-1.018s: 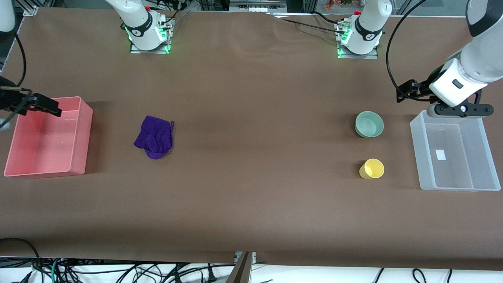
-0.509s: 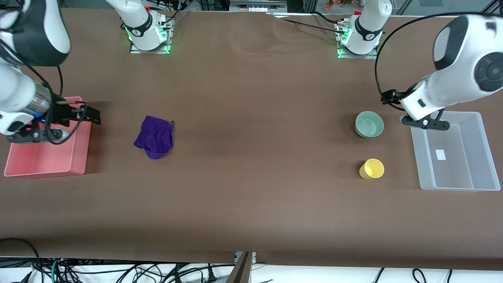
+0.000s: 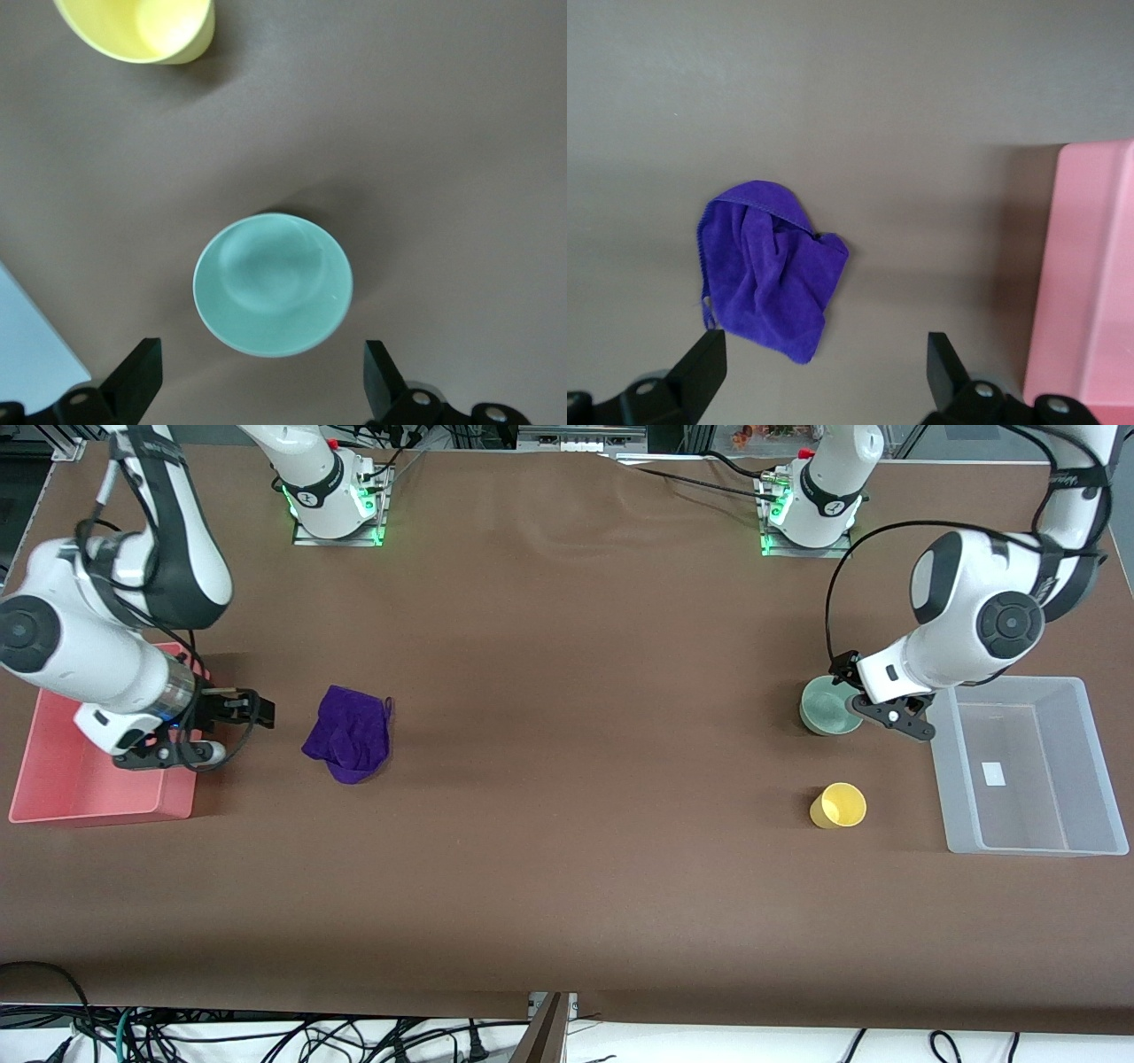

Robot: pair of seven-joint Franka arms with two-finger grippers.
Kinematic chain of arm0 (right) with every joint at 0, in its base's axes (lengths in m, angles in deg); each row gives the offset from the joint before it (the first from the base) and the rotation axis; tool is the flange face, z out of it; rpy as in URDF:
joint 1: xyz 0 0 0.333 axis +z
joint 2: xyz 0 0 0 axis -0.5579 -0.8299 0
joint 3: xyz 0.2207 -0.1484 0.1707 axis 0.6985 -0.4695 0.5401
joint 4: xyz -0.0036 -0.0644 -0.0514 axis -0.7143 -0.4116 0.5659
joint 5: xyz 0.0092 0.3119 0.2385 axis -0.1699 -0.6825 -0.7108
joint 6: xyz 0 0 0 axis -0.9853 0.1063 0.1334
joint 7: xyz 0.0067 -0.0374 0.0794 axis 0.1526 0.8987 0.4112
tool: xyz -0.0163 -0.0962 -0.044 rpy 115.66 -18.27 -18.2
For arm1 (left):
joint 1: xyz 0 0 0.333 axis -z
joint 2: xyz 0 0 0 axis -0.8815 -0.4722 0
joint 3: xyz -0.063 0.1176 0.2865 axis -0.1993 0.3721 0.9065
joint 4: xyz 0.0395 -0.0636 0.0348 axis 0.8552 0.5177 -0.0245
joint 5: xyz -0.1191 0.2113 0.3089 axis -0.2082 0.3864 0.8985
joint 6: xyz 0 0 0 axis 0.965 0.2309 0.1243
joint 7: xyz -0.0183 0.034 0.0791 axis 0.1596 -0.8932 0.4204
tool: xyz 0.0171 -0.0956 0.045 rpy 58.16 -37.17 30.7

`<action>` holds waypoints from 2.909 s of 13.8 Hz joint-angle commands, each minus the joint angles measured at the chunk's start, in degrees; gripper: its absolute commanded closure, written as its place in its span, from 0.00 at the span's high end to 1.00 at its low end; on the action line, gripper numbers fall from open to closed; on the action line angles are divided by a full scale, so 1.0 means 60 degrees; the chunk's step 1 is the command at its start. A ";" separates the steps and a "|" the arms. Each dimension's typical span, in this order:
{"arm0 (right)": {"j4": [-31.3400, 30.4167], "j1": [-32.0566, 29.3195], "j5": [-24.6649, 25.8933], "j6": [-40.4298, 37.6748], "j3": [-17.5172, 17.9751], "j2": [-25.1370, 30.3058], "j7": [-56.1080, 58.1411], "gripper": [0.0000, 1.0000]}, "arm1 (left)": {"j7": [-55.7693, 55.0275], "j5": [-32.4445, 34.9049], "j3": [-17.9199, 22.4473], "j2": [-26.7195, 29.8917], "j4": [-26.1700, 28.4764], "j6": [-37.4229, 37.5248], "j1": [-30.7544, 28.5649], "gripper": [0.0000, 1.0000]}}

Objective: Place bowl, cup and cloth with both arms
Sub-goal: 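Move the right gripper to the purple cloth while the left gripper reaches the green bowl, then grasp the cloth with the right gripper while the left gripper grasps the bowl, then carry the cloth into the pink bin while the left gripper carries the bowl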

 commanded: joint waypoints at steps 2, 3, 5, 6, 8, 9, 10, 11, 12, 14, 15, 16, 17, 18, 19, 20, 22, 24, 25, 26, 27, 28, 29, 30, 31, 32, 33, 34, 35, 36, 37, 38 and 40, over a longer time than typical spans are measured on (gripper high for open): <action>-0.0379 -0.0011 -0.0088 0.0585 0.0104 -0.0395 -0.0246 1.00 | 0.3275 0.0173 -0.0025 -0.1366 0.0072 -0.2222 -0.0712 1.00; -0.0422 -0.0011 -0.0088 0.0716 0.0104 -0.0440 -0.0408 1.00 | 0.3617 0.0173 -0.0011 -0.1689 0.0043 -0.2663 -0.0713 1.00; -0.0830 0.0004 -0.0088 0.1242 0.0104 -0.0440 -0.0759 1.00 | 0.3738 0.0361 -0.0010 -0.2043 0.0043 -0.3062 -0.0713 1.00; -0.1195 0.0004 -0.0088 0.1738 0.0119 -0.0440 -0.0906 1.00 | 0.3723 0.0740 -0.0025 -0.2160 0.0028 -0.3092 -0.0713 0.95; -0.2044 0.0018 -0.0088 0.3142 0.0192 -0.0513 -0.1257 1.00 | 0.3752 0.1342 -0.0025 -0.2205 0.0043 -0.3136 -0.0713 0.38; -0.2251 0.0019 -0.0088 0.3555 0.0410 -0.0615 -0.1650 1.00 | 0.3752 0.1490 -0.0025 -0.2234 0.0043 -0.3122 -0.0713 0.12; -0.2297 0.0019 -0.0073 0.3661 0.0571 -0.0732 -0.2220 1.00 | 0.3752 0.1491 -0.0025 -0.2379 0.0028 -0.3121 -0.0713 0.00; -0.2312 0.0019 -0.0073 0.3691 0.0718 -0.0791 -0.2632 1.00 | 0.3752 0.1491 -0.0025 -0.2453 0.0014 -0.3121 -0.0713 0.00; -0.2341 0.0077 -0.0073 0.3735 0.0807 -0.0835 -0.2795 1.00 | 0.3752 0.1491 -0.0025 -0.2454 0.0014 -0.3121 -0.0713 0.00; -0.2443 0.0194 -0.0001 0.3939 0.0808 -0.1040 -0.2826 1.00 | 0.3752 0.1491 -0.0025 -0.2454 0.0014 -0.3121 -0.0713 0.00; -0.2647 0.0252 0.0000 0.4274 0.0808 -0.1157 -0.2826 1.00 | 0.3767 0.1491 -0.0025 -0.2454 -0.0001 -0.3121 -0.0713 0.00; -0.2838 0.0282 0.0014 0.4698 0.0808 -0.1231 -0.2826 1.00 | 0.3840 0.1491 -0.0025 -0.2425 -0.0088 -0.3092 -0.0713 0.00; -0.2970 0.0326 0.0029 0.4963 0.0808 -0.1304 -0.2812 1.00 | 0.3913 0.1491 -0.0025 -0.2352 -0.0147 -0.3005 -0.0713 0.00; -0.2971 0.0326 0.0087 0.4995 0.0808 -0.1362 -0.2812 1.00 | 0.3972 0.1491 -0.0040 -0.2207 -0.0162 -0.2932 -0.0713 0.00; -0.2971 0.0326 0.0102 0.4995 0.0808 -0.1407 -0.2783 1.00 | 0.4059 0.1491 -0.0040 -0.2017 -0.0249 -0.2728 -0.0713 0.00; -0.2971 0.0326 0.0131 0.5024 0.0808 -0.1451 -0.2768 1.00 | 0.4147 0.1491 -0.0054 -0.1870 -0.0555 -0.2204 -0.0713 0.00; -0.3015 0.0355 0.0219 0.5141 0.0808 -0.1538 -0.2709 0.70 | 0.4337 0.1316 -0.0113 -0.1810 -0.1621 -0.0406 -0.0713 0.00; -0.3015 0.0326 0.0234 0.5127 0.0808 -0.1553 -0.2694 0.23 | 0.4673 0.1024 -0.0098 -0.1853 -0.2866 0.1163 -0.0699 0.00; -0.3015 0.0326 0.0220 0.5083 0.0808 -0.1568 -0.2694 0.11 | 0.4951 0.0877 -0.0084 -0.1941 -0.3539 0.1896 -0.0728 0.00; -0.3001 0.0326 0.0220 0.5069 0.0808 -0.1568 -0.2709 0.02 | 0.5113 0.0847 -0.0055 -0.1999 -0.4112 0.2526 -0.0800 0.00; -0.2986 0.0326 0.0220 0.4981 0.0808 -0.1554 -0.2724 0.00 | 0.5245 0.0890 -0.0040 -0.2116 -0.4654 0.2968 -0.0990 0.00; -0.2942 0.0326 0.0220 0.4894 0.0808 -0.1525 -0.2680 0.00 | 0.5493 0.0905 -0.0040 -0.2190 -0.5109 0.3204 -0.1238 0.00; -0.2884 0.0326 0.0220 0.4849 0.0808 -0.1466 -0.2651 0.00 | 0.5786 0.0963 -0.0040 -0.2306 -0.5360 0.3279 -0.1531 0.00; -0.2753 0.0326 0.0220 0.4689 0.0808 -0.1379 -0.2607 0.00 | 0.6050 0.0964 -0.0040 -0.2380 -0.5420 0.3280 -0.1809 0.00; -0.2476 0.0297 0.0234 0.4223 0.0793 -0.1247 -0.2549 0.00 | 0.6400 0.0978 -0.0025 -0.2453 -0.5421 0.3280 -0.2145 0.00; -0.1980 0.0268 0.0220 0.3363 0.0793 -0.1115 -0.2374 0.00 | 0.6882 0.0993 -0.0025 -0.2672 -0.5566 0.3265 -0.2613 0.00; -0.1395 0.0253 0.0220 0.2397 0.0793 -0.1027 -0.2213 0.00 | 0.7438 0.1008 -0.0025 -0.2935 -0.5800 0.3265 -0.2980 0.00; -0.0693 0.0238 0.0220 0.1286 0.0778 -0.0954 -0.2066 0.00 | 0.7995 0.1022 0.0004 -0.3286 -0.6179 0.3251 -0.3274 0.00; -0.0019 0.0224 0.0220 0.0201 0.0764 -0.0895 -0.1876 0.00 | 0.8450 0.1022 0.0048 -0.3768 -0.6574 0.3222 -0.3523 0.00; 0.0684 0.0209 0.0220 -0.0810 0.0749 -0.0822 -0.1657 0.00 | 0.8803 0.1138 0.0048 -0.4265 -0.6883 0.3163 -0.3787 0.00; 0.1242 0.0137 0.0220 -0.1647 0.0720 -0.0778 -0.1393 0.00 | 0.8980 0.1415 0.0034 -0.4720 -0.7147 0.3076 -0.3963 0.00; 0.1769 0.0020 0.0220 -0.2409 0.0705 -0.0734 -0.0999 0.00 | 0.9141 0.1664 0.0019 -0.5174 -0.7425 0.2843 -0.4125 0.00; 0.2519 -0.0011 0.0220 -0.3554 0.0167 -0.0646 0.0141 0.00 | 0.9683 0.1828 0.0033 -0.5806 -0.7530 0.1996 -0.4258 0.00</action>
